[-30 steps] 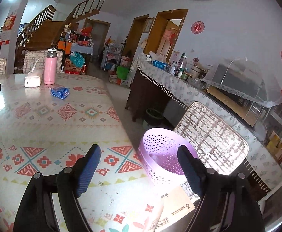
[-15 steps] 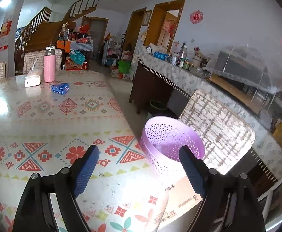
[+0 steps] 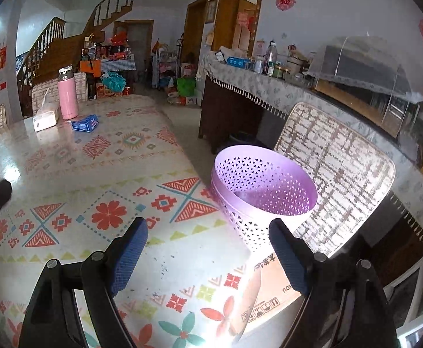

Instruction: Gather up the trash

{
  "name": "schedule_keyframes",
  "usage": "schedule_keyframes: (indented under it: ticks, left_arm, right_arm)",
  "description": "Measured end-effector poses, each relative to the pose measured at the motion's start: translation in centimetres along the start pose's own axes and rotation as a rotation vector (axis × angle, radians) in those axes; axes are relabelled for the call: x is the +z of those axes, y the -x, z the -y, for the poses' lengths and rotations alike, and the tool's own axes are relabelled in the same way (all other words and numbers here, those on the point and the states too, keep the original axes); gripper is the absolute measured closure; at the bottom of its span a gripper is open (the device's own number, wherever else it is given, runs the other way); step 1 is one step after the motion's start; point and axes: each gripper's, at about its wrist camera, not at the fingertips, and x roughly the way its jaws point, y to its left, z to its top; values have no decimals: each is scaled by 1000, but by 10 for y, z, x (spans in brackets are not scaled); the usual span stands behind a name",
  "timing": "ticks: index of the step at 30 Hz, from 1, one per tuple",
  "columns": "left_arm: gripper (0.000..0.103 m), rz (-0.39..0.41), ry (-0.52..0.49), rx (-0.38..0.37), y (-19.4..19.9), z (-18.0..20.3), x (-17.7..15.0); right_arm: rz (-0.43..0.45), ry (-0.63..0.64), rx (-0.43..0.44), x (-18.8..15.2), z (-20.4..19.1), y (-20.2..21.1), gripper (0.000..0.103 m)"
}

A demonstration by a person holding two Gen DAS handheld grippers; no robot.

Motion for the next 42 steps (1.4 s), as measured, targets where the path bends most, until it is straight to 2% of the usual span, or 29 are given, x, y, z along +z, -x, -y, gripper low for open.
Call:
schedule_keyframes:
  ticks: [13,42]
  left_arm:
    - [0,-88,-28,-49,-18,17,-7]
    - [0,-156,-41,-92,-33,23,-12]
  right_arm:
    - [-36,-38,30,-9,12,-14,14]
    - [-60,-42,38,-14,12,-23,13]
